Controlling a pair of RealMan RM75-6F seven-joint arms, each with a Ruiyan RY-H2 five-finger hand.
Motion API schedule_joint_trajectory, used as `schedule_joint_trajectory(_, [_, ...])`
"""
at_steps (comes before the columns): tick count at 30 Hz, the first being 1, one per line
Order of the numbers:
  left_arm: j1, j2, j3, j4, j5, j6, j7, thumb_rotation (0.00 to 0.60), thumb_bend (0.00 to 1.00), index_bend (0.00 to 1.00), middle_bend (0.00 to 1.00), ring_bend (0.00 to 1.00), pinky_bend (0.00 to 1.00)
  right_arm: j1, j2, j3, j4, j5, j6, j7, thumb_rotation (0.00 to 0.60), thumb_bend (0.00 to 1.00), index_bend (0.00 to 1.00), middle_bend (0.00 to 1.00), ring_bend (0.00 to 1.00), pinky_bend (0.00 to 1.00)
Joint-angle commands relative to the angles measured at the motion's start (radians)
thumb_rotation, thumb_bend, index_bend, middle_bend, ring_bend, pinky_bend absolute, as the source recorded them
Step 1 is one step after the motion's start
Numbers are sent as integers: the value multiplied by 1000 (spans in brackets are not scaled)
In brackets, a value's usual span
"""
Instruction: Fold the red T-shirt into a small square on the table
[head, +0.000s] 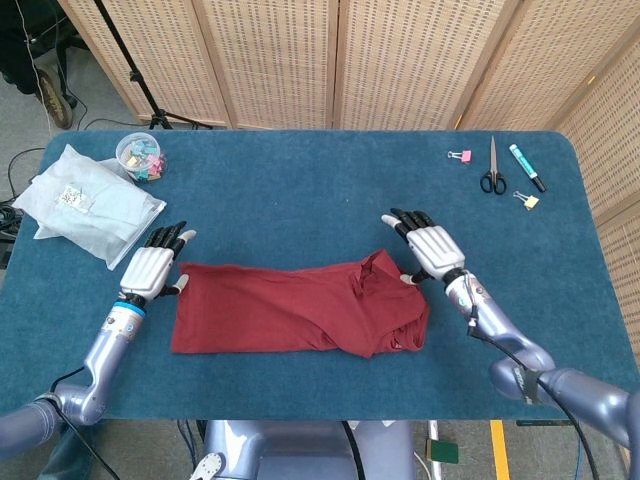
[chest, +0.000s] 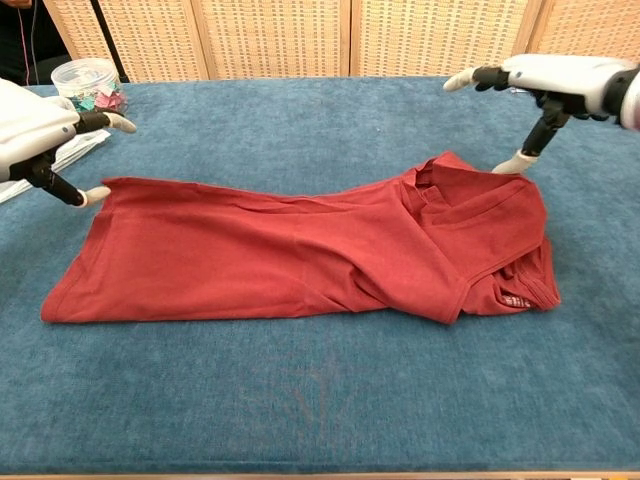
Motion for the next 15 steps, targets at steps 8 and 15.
schedule_joint_trajectory(8, [69, 105, 61, -90, 138, 133, -118, 600, 224, 0, 0, 0, 0, -188, 229, -83, -307, -127, 257, -71, 600, 0, 0, 0, 0, 0])
schedule_joint_trajectory(15, [150, 217, 174, -151, 267, 224, -225, 600, 220, 0, 0, 0, 0, -284, 278, -140, -340, -217, 378, -55, 600, 0, 0, 0, 0, 0])
